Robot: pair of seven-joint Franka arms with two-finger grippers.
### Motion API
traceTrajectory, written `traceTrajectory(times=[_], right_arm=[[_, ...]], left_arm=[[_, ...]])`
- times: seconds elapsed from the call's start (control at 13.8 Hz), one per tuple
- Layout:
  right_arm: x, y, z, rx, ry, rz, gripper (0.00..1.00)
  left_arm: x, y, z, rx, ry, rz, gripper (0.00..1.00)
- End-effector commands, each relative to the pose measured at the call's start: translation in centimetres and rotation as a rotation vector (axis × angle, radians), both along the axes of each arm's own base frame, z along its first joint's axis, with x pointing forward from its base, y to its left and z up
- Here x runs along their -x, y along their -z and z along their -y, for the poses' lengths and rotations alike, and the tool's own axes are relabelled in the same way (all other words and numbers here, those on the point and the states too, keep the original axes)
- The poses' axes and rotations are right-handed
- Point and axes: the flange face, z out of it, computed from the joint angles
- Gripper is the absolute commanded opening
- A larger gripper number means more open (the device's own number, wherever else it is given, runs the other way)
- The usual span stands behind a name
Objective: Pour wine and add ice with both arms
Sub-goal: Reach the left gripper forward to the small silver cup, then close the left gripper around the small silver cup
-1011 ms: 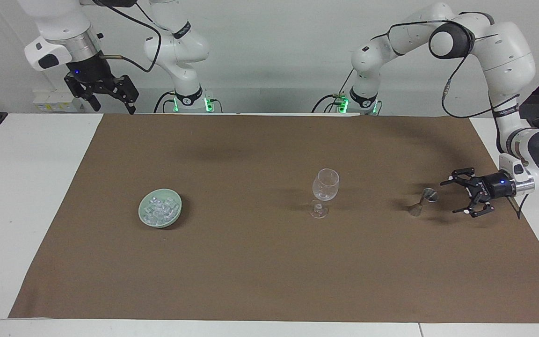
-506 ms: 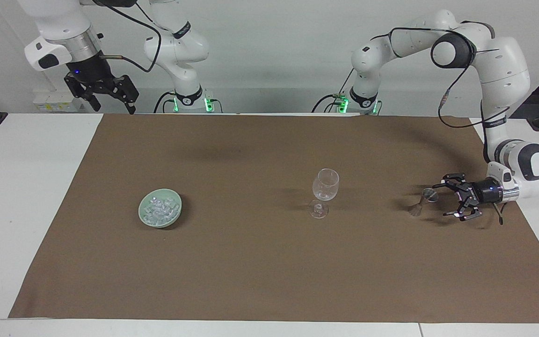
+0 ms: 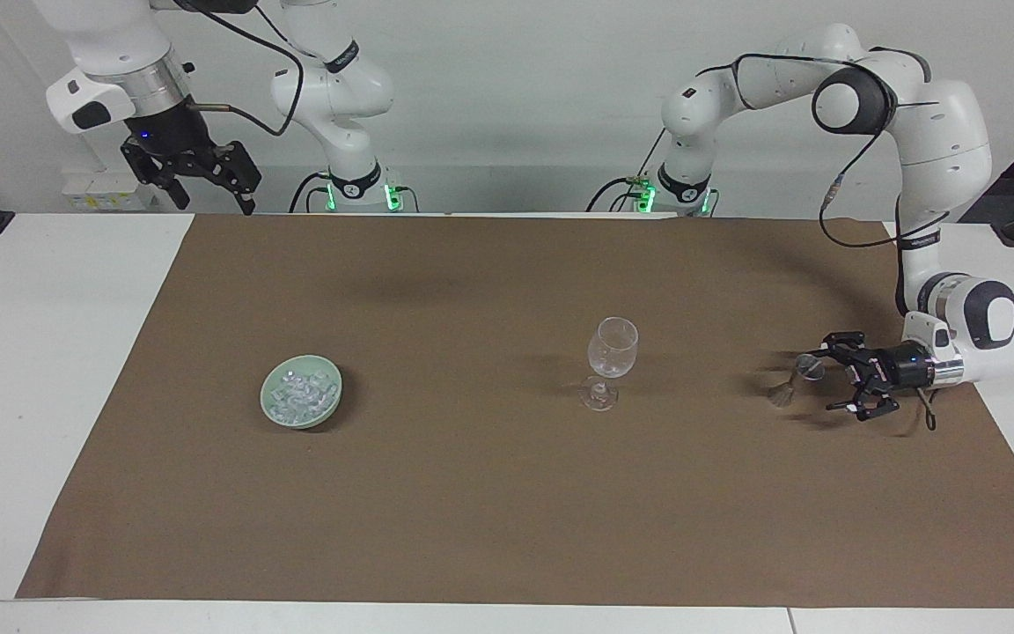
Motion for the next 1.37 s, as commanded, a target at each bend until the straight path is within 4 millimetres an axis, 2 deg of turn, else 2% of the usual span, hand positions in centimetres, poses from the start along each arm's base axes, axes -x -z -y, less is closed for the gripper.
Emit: traceTrajectory(times=[0.0, 0.36, 0.43, 0.79, 1.16, 1.3], right_arm=[[0.5, -0.1, 0.1, -0.015, -0.017, 0.011, 1.0], [0.5, -0.1, 0.1, -0.015, -0.017, 0.011, 1.0], [0.5, -0.1, 0.1, -0.015, -0.017, 0.011, 1.0], [0.5, -0.1, 0.1, -0.013, -0.017, 0.011, 1.0], [0.5, -0.1, 0.1, -0.015, -0.017, 0.011, 1.0], [0.5, -0.1, 0.1, -0.013, -0.017, 0.011, 1.0]], left_arm=[[0.5, 1.5, 0.2, 0.05, -0.008, 0.012, 1.0], [0.6, 2.5, 0.9, 0.088, -0.004, 0.001, 1.0], [0.8, 3.0, 1.0, 0.096, -0.002, -0.002, 0.97], [0.5, 3.1, 1.7, 0.112, 0.003, 0.03, 0.8], [0.7, 3.4, 2.0, 0.117, 0.006, 0.038, 0.75], [0.8, 3.5, 2.0, 0.118, 0.007, 0.037, 0.69]])
